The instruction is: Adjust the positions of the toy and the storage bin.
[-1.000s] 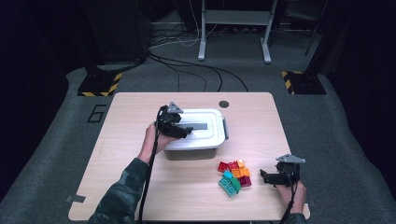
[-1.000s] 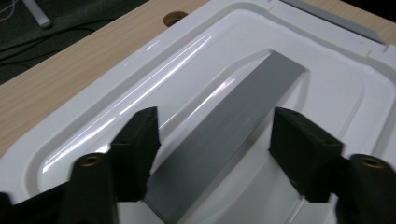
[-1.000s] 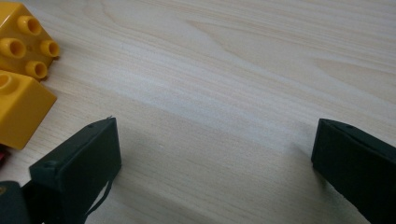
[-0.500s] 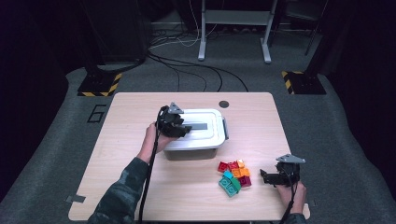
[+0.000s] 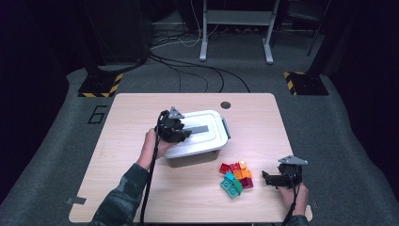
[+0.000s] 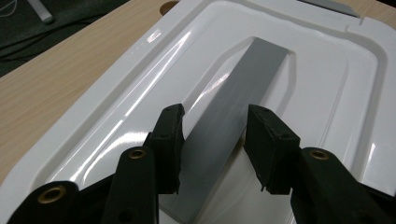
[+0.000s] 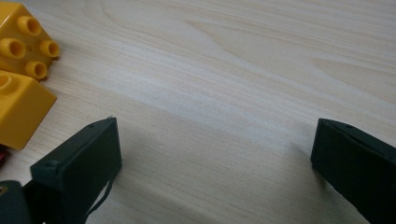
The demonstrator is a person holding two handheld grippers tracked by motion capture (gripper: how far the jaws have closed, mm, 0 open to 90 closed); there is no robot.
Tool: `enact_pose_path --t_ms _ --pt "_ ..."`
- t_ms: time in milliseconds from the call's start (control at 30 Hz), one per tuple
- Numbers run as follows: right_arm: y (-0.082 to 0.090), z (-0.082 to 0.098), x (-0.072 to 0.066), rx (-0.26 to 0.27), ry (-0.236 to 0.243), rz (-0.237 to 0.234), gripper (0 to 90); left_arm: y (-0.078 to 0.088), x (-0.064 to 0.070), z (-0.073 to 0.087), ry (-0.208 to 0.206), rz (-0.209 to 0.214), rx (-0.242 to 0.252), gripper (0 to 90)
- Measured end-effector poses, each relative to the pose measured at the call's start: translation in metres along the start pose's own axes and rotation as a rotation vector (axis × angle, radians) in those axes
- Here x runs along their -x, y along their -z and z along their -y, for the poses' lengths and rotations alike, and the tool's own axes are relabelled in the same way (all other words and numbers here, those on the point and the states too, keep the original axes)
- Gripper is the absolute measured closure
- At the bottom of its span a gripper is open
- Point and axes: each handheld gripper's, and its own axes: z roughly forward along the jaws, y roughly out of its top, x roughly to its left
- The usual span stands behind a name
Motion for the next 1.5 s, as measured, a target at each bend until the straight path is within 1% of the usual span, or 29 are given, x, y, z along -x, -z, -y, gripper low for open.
enact_pose_path --t_ms 33,167,233,400,467,500,533,567,600,633,667,733,800,867,967,1000,1067,1100,1133,1167,1200,1367,1467,1500 --pt "0.000 0.000 0.000 0.000 0.000 0.000 0.8 0.002 0.001 0.003 -0.009 -0.001 0.006 58.3" --pt "0.000 0.000 0.000 0.001 0.000 0.001 0.9 0.005 0.005 0.005 -0.014 -0.001 0.011 60.3" --pt "0.000 0.000 0.000 0.000 0.000 0.001 0.9 0.008 0.009 0.007 -0.024 0.001 0.003 61.2" --pt "0.000 0.000 0.000 0.001 0.000 0.001 0.9 0.011 0.013 0.009 -0.033 0.009 -0.003 62.7" --pt "0.000 0.000 0.000 0.001 0.000 0.001 0.9 0.011 0.013 0.009 -0.037 0.011 -0.003 62.7" --pt "0.000 0.000 0.000 0.001 0.000 0.001 0.9 0.009 0.012 0.008 -0.033 0.026 -0.004 62.3" --pt "0.000 0.000 0.000 0.001 0.000 0.001 0.9 0.009 0.012 0.008 -0.033 0.026 -0.004 61.9" --pt "0.000 0.000 0.000 0.001 0.000 0.001 0.9 0.007 0.011 0.006 -0.039 0.036 -0.007 61.4" --pt "0.000 0.000 0.000 0.001 0.000 0.001 0.9 0.007 0.011 0.006 -0.039 0.036 -0.007 61.2" --pt "0.000 0.000 0.000 0.001 0.000 0.001 0.8 0.004 0.011 0.002 -0.051 0.052 -0.008 60.4" --pt "0.000 0.000 0.000 0.001 0.000 0.001 0.8 0.004 0.011 0.002 -0.051 0.052 -0.008 59.8" --pt "0.000 0.000 0.000 0.001 0.000 0.002 0.8 -0.002 0.011 -0.004 -0.063 0.071 -0.018 59.8" --pt "0.000 0.000 0.000 0.001 0.000 0.002 0.8 -0.003 0.011 -0.006 -0.064 0.073 -0.022 60.7" --pt "0.000 0.000 0.000 0.002 0.001 0.002 0.9 -0.005 0.012 -0.009 -0.076 0.072 -0.031 62.4" --pt "0.000 0.000 0.000 0.002 0.001 0.002 0.9 -0.006 0.012 -0.010 -0.071 0.068 -0.030 62.7" --pt "0.000 0.000 0.000 0.002 0.001 0.002 0.9 -0.006 0.013 -0.009 -0.052 0.059 -0.025 62.7" --pt "0.000 0.000 0.000 0.002 0.001 0.002 0.9 -0.005 0.015 -0.009 -0.040 0.032 -0.024 62.9" --pt "0.000 0.000 0.000 0.002 0.001 0.002 0.9 -0.005 0.017 -0.009 -0.022 0.014 -0.025 63.2" --pt "0.000 0.000 0.000 0.002 0.001 0.002 0.9 -0.005 0.017 -0.009 -0.022 0.014 -0.025 63.4" --pt "0.000 0.000 0.000 0.003 0.001 0.002 0.9 -0.005 0.017 -0.009 -0.010 0.015 -0.024 63.4" --pt "0.000 0.000 0.000 0.002 0.001 0.002 0.9 -0.004 0.016 -0.008 0.011 0.019 -0.027 64.1" --pt "0.000 0.000 0.000 0.003 0.001 0.002 0.9 0.000 0.018 -0.005 0.007 0.030 -0.020 66.4" --pt "0.000 0.000 0.000 0.003 0.001 0.002 0.9 0.002 0.020 -0.003 0.006 0.029 -0.016 66.6" --pt "0.000 0.000 0.000 0.003 0.001 0.002 0.9 0.003 0.020 -0.002 -0.001 0.027 -0.018 66.6"
